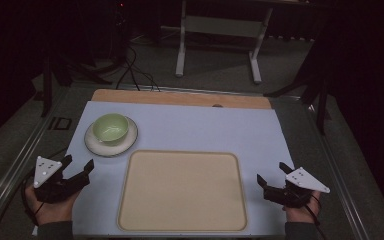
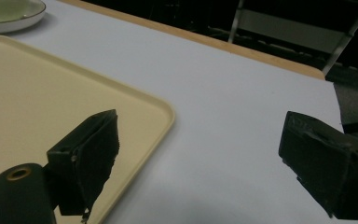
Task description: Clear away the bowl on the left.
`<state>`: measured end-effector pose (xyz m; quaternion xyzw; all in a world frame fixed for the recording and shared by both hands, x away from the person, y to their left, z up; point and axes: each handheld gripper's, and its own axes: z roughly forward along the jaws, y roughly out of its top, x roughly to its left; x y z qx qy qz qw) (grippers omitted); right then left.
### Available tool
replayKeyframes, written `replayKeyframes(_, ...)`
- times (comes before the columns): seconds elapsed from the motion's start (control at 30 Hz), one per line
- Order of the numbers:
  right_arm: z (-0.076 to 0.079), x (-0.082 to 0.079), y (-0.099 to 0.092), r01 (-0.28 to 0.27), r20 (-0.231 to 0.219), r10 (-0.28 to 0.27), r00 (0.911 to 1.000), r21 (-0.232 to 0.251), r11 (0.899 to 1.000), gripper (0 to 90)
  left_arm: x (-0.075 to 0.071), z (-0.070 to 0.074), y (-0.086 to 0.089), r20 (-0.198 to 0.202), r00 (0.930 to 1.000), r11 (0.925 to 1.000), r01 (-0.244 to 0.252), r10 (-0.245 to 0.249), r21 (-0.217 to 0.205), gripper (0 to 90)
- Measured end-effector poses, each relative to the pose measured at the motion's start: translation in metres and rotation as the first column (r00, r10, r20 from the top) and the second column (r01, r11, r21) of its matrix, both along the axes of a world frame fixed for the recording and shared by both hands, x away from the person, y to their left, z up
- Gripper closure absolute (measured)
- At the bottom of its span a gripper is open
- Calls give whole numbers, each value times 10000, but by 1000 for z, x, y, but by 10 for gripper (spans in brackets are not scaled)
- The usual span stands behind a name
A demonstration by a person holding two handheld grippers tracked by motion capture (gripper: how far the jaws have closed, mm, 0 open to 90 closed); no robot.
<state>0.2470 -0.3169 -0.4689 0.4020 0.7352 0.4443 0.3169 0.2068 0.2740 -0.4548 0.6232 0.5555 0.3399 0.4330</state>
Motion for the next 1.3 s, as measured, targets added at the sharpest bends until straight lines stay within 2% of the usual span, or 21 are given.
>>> replayKeyframes(0.17, 2, -2, 0, -50, 208, 48, 9998, 101, 9999, 118, 0, 0, -3, 2, 10000, 10000, 33, -33, 59, 298)
replayKeyframes(0.2, 2, -2, 1, -95, 284, 94, 9996, 47, 9999, 118, 0, 0, -4, -83, 10000, 10000, 39, -38, 40, 302)
replayKeyframes(0.27, 2, -2, 2, -148, 328, 150, 9993, -42, 9999, 116, -2, 1, -6, -9, 10000, 9999, -75, 75, 105, 318)
replayKeyframes(0.5, 2, -2, 3, -187, 333, 189, 9993, -45, 9998, 112, 2, 6, -10, -154, 9999, 9999, -14, 15, 108, 324)
replayKeyframes(0.63, 2, -3, 2, -217, 379, 216, 9990, 21, 9998, 113, 5, 13, -11, -108, 9998, 9999, 156, -156, 8, 323)
replayKeyframes(0.77, 2, -3, 1, -296, 382, 290, 9988, 140, 9995, 116, 8, 18, -12, -104, 9998, 9998, 198, -197, 81, 322)
replayKeyframes(0.9, 3, -4, 0, -293, 509, 283, 9983, 190, 9994, 116, 17, 26, -12, -146, 9999, 9999, 47, -46, 91, 327)
replayKeyframes(1.0, 3, -3, 1, -279, 494, 276, 9984, 58, 9996, 135, 23, 30, -10, -176, 9996, 9998, -214, 215, 41, 325)
replayKeyframes(1.3, 3, -2, 1, -336, 542, 329, 9980, 128, 9994, 135, 42, 36, -15, -133, 9999, 9994, -77, 82, 343, 319)
